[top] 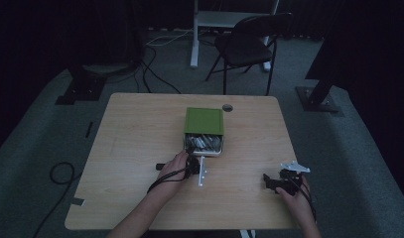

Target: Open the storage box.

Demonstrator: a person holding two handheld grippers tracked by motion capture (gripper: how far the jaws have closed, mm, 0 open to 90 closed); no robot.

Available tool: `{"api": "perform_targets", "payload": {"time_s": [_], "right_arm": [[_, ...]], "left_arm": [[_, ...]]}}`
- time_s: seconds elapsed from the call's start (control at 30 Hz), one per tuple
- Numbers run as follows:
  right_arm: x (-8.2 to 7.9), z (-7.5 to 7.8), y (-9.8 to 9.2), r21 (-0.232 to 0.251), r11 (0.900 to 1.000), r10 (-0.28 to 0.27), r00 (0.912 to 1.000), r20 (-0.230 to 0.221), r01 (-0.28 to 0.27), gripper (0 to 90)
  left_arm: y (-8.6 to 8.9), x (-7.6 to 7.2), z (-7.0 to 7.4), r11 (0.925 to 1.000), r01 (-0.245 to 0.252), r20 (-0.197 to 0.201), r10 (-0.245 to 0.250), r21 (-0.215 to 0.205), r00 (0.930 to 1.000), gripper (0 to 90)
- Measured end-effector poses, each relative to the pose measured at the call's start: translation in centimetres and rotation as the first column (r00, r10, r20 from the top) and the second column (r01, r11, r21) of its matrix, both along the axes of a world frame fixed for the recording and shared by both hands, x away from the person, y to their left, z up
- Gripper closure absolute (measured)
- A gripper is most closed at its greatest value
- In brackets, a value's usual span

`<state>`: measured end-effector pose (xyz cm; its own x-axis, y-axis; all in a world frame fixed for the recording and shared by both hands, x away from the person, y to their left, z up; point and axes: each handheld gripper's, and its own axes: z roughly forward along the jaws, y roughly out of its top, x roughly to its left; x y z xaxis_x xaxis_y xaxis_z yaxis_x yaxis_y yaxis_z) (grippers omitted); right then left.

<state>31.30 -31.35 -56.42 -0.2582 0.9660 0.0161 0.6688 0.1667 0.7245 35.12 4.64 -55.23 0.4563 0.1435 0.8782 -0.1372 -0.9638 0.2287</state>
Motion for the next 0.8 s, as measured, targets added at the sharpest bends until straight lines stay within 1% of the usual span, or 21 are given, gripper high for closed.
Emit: {"api": "perform_targets", "payload": {"time_s": [0.07,0.23,0.33,0.63,0.8], "right_arm": [[0.00,0.00,0.00,0.000,1.000,0.000,1.0000,0.000,0.000,10.7],[0.00,0.00,-0.01,-0.001,1.000,0.001,1.0000,0.000,-0.001,10.7],[0.00,0.00,0.00,0.000,1.000,0.000,1.0000,0.000,0.000,10.7],[0.00,0.00,0.00,0.000,1.000,0.000,1.0000,0.000,0.000,10.7],[0.00,0.00,0.00,0.000,1.000,0.000,1.0000,0.000,0.000,10.7]], "left_arm": [[-0.05,-0.01,-0.02,1.0000,-0.005,0.002,0.005,0.003,1.0000,68.3],[-0.17,-0.10,0.00,0.9991,0.004,0.016,-0.004,0.042,0.9999,69.7],[-0.21,-0.13,0.04,0.9993,0.003,0.009,-0.003,0.036,1.0000,70.0],[-0.34,-0.42,0.02,0.9991,-0.002,0.014,0.001,0.043,0.9999,70.3],[-0.35,-0.76,0.08,0.9990,-0.004,0.009,0.004,0.044,1.0000,70.3]]}}
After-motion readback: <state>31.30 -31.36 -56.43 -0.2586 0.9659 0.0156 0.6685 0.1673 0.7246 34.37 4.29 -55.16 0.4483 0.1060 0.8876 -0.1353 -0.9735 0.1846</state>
